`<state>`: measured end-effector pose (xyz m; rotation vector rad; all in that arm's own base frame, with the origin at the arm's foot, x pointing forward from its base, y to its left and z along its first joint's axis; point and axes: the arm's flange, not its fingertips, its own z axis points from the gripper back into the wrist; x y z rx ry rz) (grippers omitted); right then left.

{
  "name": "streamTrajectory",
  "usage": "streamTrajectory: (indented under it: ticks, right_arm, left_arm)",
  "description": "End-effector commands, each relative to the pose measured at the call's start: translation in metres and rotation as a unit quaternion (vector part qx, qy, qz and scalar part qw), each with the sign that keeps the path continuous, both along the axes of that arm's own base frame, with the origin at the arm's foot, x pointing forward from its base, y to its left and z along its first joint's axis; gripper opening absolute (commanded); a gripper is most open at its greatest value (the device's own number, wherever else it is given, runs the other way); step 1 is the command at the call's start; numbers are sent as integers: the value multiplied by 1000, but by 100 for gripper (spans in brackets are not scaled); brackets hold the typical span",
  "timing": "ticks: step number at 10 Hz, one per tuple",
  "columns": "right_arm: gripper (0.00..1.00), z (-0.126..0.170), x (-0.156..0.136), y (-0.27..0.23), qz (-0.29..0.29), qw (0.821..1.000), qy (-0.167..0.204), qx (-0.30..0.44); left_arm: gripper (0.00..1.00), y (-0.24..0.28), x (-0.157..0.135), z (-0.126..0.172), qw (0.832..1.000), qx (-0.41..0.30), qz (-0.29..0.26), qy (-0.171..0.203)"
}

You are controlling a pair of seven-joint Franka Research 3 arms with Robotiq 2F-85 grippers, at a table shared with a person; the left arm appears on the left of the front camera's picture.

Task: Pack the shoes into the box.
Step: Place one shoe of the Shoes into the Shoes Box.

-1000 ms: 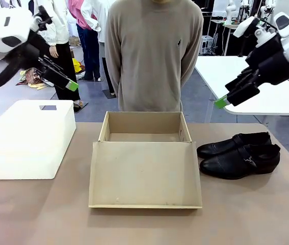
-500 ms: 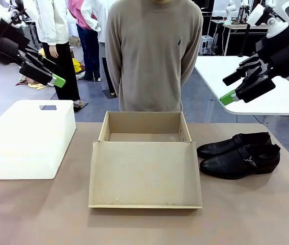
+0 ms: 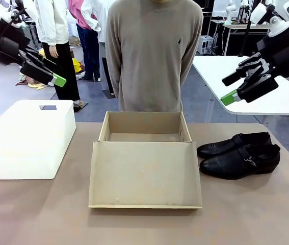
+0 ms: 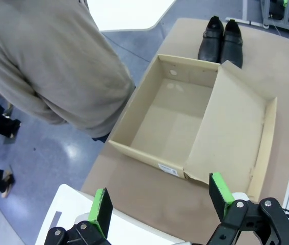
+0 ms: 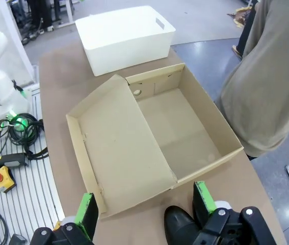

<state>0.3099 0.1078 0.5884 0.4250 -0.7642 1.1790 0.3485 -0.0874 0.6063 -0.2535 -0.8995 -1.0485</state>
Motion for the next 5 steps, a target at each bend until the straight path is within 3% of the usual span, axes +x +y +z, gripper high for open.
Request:
streamTrajectory:
  ticks: [1,5]
  right_arm:
    - [100,1,1,1,5,1000,-5,1]
    - [100,1,-2,1,-7,1000,-2,-4]
  left_arm:
    - [100,2,0,0,1000,-1,-6,-2]
    - [100,2,0,0,1000,-1,-6,-2]
